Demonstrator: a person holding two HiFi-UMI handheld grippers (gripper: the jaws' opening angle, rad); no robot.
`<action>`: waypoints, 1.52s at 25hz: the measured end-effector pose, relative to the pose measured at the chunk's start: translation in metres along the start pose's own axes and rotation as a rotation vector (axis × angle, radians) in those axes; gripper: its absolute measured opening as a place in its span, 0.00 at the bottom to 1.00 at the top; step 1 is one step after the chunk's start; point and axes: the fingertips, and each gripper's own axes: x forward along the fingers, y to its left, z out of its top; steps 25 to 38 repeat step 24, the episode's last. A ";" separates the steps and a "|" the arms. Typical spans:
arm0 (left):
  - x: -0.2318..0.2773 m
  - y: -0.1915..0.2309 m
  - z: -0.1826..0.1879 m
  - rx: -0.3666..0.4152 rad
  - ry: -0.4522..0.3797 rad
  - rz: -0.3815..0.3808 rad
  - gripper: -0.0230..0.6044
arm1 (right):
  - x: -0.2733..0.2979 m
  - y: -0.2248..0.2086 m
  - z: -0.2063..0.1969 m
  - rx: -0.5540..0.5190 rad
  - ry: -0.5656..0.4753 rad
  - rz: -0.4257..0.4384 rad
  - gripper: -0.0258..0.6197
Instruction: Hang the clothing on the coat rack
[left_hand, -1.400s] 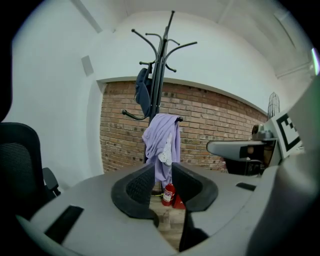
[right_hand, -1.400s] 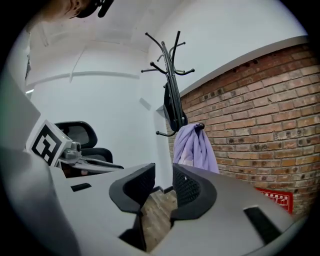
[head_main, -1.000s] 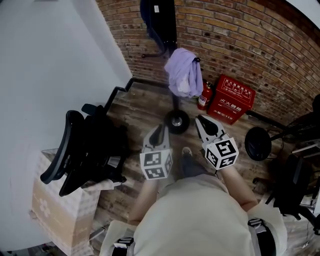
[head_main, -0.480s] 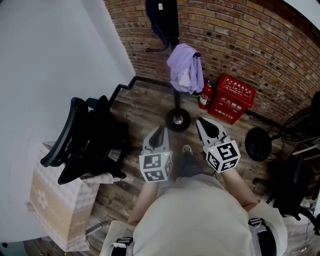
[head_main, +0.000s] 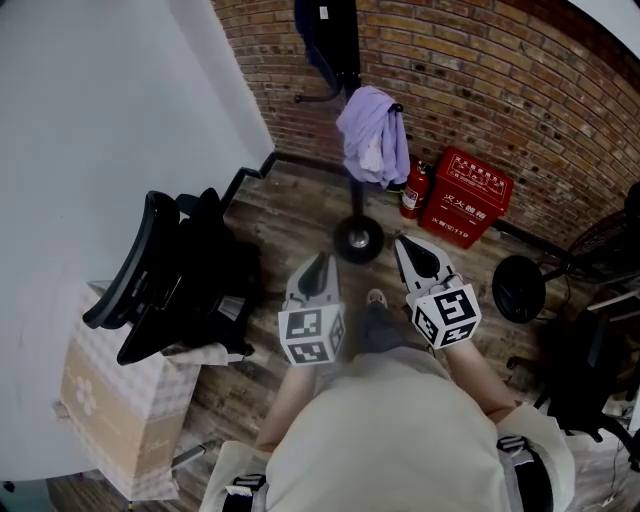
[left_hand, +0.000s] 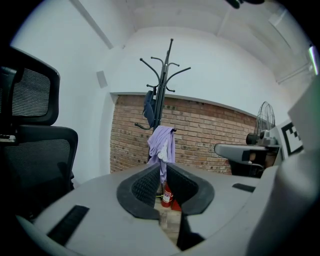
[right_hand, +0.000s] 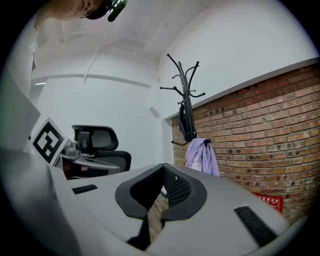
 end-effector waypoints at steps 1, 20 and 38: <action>0.000 0.000 0.000 -0.001 0.000 -0.001 0.10 | 0.000 0.000 0.001 -0.002 0.001 0.000 0.04; -0.002 0.000 0.005 -0.003 -0.007 -0.009 0.08 | 0.004 0.002 0.005 -0.006 -0.009 0.013 0.04; -0.002 -0.001 0.007 0.003 -0.012 -0.005 0.08 | 0.004 0.001 0.005 -0.006 -0.007 0.013 0.04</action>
